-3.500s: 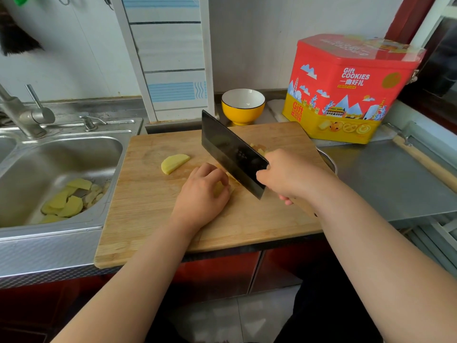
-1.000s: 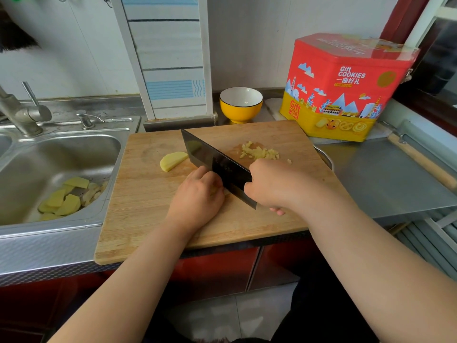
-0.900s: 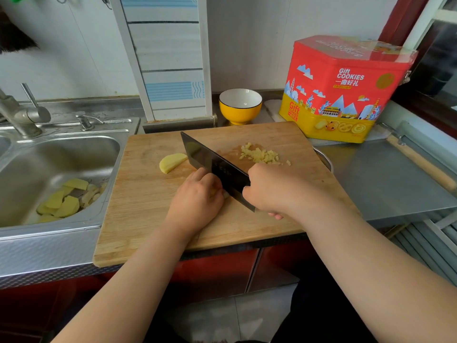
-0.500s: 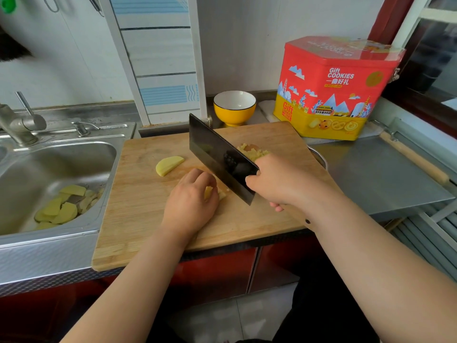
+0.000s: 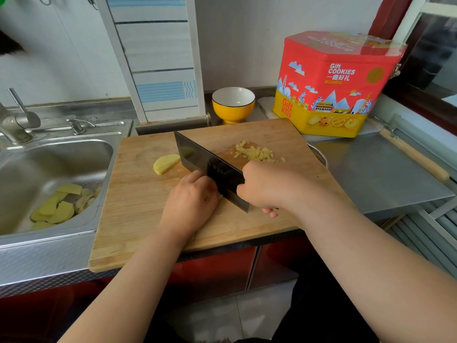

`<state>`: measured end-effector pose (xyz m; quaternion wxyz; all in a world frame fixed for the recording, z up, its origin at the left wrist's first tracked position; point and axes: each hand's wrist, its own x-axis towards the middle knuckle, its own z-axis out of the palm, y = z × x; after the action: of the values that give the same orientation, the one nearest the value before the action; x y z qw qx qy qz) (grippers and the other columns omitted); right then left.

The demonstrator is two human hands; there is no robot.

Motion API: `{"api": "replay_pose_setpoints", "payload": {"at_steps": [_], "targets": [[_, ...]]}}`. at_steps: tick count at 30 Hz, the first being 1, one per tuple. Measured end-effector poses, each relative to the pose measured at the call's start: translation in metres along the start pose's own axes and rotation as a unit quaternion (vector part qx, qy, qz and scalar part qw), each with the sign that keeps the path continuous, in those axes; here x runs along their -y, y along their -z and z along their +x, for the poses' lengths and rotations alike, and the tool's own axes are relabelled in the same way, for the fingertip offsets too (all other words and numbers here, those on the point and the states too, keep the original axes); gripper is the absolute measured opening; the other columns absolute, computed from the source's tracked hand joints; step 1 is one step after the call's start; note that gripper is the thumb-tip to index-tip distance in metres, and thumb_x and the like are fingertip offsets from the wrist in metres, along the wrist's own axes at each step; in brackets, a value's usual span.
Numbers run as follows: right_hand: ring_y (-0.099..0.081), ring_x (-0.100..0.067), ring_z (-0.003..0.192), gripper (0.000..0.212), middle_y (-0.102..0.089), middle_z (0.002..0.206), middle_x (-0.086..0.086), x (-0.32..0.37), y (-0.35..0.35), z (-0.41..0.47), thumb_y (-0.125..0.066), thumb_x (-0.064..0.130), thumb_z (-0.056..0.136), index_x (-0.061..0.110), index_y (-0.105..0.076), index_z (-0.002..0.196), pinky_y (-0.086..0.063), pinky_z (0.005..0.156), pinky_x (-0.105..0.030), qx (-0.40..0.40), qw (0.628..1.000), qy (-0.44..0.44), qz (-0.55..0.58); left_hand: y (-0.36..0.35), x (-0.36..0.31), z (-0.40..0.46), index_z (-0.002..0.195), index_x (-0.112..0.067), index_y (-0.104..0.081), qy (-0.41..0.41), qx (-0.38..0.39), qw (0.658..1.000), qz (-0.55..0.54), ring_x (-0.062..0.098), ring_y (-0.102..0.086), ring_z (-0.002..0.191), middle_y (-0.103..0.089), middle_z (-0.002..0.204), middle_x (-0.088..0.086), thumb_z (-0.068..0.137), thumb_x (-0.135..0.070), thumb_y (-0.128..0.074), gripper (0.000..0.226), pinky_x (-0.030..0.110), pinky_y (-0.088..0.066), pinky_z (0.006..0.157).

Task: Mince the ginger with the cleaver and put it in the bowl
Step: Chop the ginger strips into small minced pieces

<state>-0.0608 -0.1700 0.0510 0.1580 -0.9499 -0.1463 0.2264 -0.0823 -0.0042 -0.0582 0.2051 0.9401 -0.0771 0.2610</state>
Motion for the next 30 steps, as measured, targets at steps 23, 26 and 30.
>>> {"api": "replay_pose_setpoints", "payload": {"at_steps": [23,26,30], "targets": [[-0.052,-0.016,0.04,0.018,-0.055,0.058,-0.008,-0.006,0.003,-0.013,-0.043,0.022,0.099,0.008,-0.05,0.109,-0.044,0.042,-0.022,-0.044,0.999,0.019,0.021,0.003,-0.003,-0.007,0.083,-0.01,-0.067,-0.012,-0.005,1.0,0.024,0.025,-0.059,0.076,-0.061,0.09,0.003,0.083,-0.015,-0.065,0.005,0.033,-0.048,0.058],[-0.049,-0.015,0.035,0.03,-0.054,0.051,-0.008,-0.002,0.003,-0.013,-0.043,0.022,0.099,0.007,-0.052,0.124,-0.044,0.043,-0.021,-0.029,0.999,0.008,0.012,0.003,-0.002,-0.007,0.084,-0.01,-0.067,-0.018,0.001,1.0,0.023,0.025,-0.058,0.076,-0.061,0.089,0.004,0.083,-0.014,-0.065,0.005,0.036,-0.049,0.058],[-0.048,-0.017,0.036,0.041,-0.055,0.053,-0.01,0.002,-0.001,-0.007,-0.043,0.019,0.1,0.004,-0.045,0.137,-0.045,0.046,-0.022,0.004,1.0,-0.006,0.015,0.003,-0.001,-0.007,0.084,-0.01,-0.066,-0.024,0.007,0.999,0.031,0.026,-0.057,0.074,-0.059,0.086,0.005,0.082,-0.013,-0.067,0.004,0.034,-0.048,0.057]]}}
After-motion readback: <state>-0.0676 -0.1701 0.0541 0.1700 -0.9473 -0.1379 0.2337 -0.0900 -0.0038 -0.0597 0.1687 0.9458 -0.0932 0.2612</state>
